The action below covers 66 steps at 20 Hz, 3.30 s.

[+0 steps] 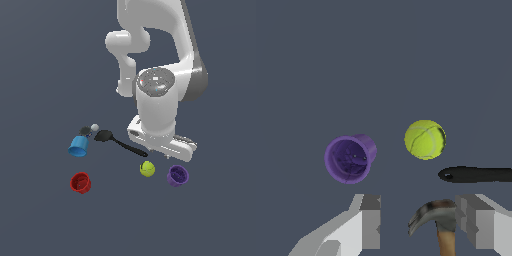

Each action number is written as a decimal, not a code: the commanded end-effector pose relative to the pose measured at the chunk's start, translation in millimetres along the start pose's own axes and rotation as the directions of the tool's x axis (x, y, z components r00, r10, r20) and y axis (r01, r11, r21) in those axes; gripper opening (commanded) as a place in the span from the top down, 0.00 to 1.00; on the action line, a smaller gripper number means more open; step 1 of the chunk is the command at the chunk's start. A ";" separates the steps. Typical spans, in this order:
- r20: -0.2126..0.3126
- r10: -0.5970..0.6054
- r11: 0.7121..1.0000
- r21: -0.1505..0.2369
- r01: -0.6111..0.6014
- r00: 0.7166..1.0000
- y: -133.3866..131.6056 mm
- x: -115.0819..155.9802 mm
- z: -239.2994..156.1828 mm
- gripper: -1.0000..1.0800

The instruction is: Pick up a designated object from a clutter of objects.

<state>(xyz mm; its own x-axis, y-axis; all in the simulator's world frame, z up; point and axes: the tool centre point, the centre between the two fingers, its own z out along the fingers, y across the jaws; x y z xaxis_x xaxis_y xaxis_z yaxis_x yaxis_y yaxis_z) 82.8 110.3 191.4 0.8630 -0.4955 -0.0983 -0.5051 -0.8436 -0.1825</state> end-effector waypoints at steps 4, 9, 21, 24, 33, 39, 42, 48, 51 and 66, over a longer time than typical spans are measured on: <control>0.038 0.144 0.989 0.032 -0.145 0.989 -23.6 -4.5 50.2 0.38; 0.065 0.233 0.971 0.044 -0.236 0.970 -35.9 -9.2 82.0 0.38; 0.084 0.291 0.954 0.047 -0.296 0.953 -43.1 -13.6 105.2 0.38; 0.084 0.293 0.954 0.047 -0.297 0.952 -43.7 -14.1 112.9 0.38; 0.084 0.297 0.952 0.048 -0.302 0.951 -45.0 -15.8 134.7 1.00; 0.084 0.297 0.952 0.048 -0.302 0.951 -45.0 -15.8 134.7 1.00; 0.084 0.297 0.952 0.048 -0.302 0.951 -45.0 -15.8 134.7 1.00; 0.083 0.298 0.952 0.049 -0.302 0.951 -41.4 -15.4 128.7 1.00; 0.083 0.298 0.952 0.049 -0.302 0.951 -35.6 -15.4 120.4 1.00; 0.084 0.299 0.952 0.050 -0.303 0.951 38.0 -15.4 15.1 1.00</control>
<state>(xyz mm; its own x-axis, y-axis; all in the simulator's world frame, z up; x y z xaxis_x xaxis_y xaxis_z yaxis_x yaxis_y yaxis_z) 55.4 101.0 157.6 0.6704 -0.7050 -0.2315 -0.7419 -0.6429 -0.1904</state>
